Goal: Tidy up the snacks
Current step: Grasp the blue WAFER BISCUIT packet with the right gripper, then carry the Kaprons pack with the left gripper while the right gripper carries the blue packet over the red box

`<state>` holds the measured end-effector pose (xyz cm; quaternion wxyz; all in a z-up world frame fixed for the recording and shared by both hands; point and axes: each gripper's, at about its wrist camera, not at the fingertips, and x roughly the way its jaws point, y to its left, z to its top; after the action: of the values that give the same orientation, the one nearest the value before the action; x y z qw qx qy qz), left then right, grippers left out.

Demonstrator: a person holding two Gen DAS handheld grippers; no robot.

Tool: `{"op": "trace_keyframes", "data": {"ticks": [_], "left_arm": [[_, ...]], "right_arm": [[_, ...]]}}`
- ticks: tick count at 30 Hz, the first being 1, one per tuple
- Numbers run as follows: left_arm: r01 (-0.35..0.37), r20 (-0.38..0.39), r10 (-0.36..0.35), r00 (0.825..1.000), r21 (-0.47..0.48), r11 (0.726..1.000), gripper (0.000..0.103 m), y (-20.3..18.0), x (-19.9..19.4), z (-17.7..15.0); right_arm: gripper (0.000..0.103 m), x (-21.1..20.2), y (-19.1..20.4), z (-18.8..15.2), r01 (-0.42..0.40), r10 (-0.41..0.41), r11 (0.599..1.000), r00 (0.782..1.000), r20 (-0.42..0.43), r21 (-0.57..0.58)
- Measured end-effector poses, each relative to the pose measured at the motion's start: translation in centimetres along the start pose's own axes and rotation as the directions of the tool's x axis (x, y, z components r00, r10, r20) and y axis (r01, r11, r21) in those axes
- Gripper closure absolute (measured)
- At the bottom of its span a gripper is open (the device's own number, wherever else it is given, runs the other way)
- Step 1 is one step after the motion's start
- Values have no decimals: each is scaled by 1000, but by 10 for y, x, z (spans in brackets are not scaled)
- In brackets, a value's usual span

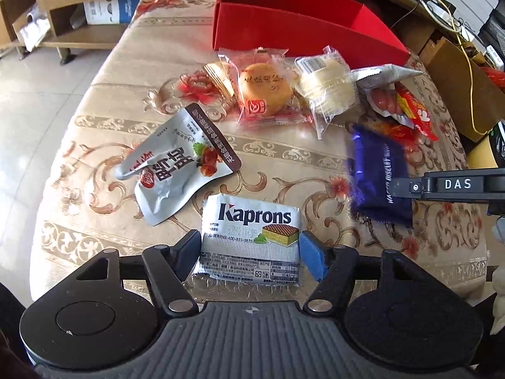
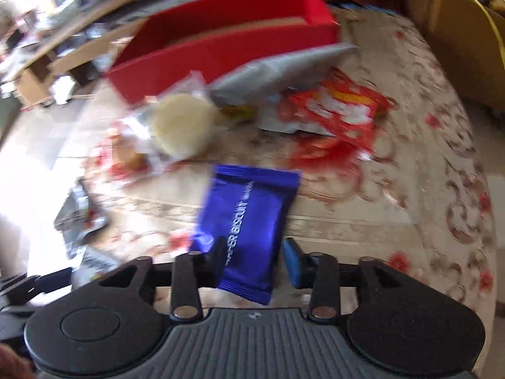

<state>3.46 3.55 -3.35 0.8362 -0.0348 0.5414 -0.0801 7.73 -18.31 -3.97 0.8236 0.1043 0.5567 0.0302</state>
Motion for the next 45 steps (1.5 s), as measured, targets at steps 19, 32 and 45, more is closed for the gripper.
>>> {"op": "trace_keyframes", "data": {"ticks": [19,32,45], "left_arm": [[41,11,-42,999,39,998,21,-2,2,-1],[21,3,-21,1000,31,999,31,-5,-4,3],[46,103,-51,993,57,997,31,-26,-29,39]], "right_arm": [[3,28,48,0,88,-94,979,995,-24,-185],[43,-11,36,-17,41,-41,970,999,7,-238],[43,-62,32,7,-29,57,982,988,145,-189]]}}
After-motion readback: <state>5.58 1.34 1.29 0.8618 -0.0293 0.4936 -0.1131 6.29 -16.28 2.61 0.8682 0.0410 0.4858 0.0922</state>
